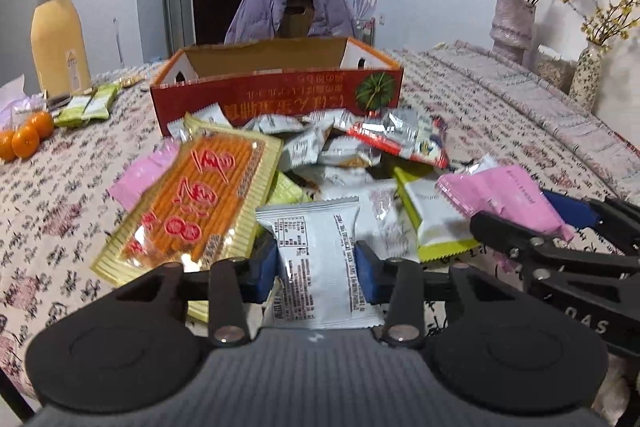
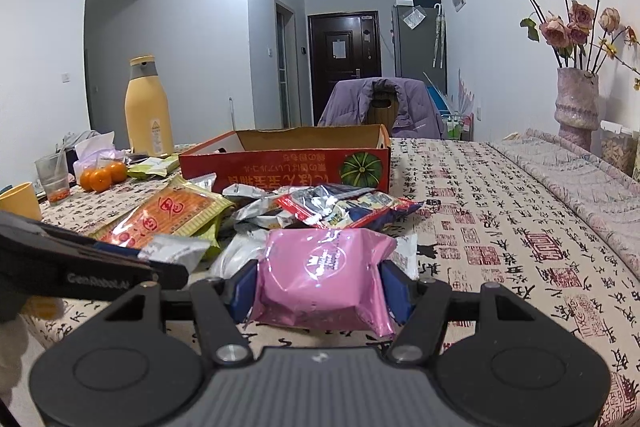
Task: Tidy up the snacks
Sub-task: 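Carry both packets into the cardboard box and open both grippers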
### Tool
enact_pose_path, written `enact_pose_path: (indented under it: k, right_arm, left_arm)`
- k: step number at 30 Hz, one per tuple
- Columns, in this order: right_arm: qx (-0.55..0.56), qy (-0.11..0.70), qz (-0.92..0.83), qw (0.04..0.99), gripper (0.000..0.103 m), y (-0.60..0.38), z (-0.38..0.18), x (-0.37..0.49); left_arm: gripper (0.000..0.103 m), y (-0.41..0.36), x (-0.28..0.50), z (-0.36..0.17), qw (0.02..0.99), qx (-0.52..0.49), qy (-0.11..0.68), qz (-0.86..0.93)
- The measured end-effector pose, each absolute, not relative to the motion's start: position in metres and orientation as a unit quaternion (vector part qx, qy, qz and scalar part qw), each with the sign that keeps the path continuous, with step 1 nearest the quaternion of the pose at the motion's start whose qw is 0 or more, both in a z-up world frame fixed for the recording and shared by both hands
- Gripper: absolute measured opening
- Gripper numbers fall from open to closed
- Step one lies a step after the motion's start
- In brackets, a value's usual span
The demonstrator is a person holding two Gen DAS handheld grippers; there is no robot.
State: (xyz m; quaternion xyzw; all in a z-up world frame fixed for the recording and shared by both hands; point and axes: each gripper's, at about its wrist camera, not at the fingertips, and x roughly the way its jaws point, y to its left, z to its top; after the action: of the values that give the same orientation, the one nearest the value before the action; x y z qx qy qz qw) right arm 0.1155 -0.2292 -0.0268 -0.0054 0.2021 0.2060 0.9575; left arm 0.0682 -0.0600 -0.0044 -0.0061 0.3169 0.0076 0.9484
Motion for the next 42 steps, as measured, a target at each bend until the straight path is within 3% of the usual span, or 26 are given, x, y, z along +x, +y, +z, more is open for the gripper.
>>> enact_pose_path:
  k: [23,32,42]
  right_arm:
    - [-0.012,0.162,0.210,0.964,0.064,-0.195,0.042,0.203]
    - [-0.015,0.197,0.214,0.957,0.064,-0.165,0.063,0.285]
    - [-0.028,0.274,0.186,0.943,0.064,-0.122,0.049,0.390]
  left_arm:
    - [0.042,-0.021,0.135,0.075,0.973,-0.019,0.227,0.022]
    - [0.042,0.003,0.212,0.088,0.970,-0.025,0.238,0.046]
    - [0.042,0.029,0.314,0.061,0.945,-0.007,0.299,0.130]
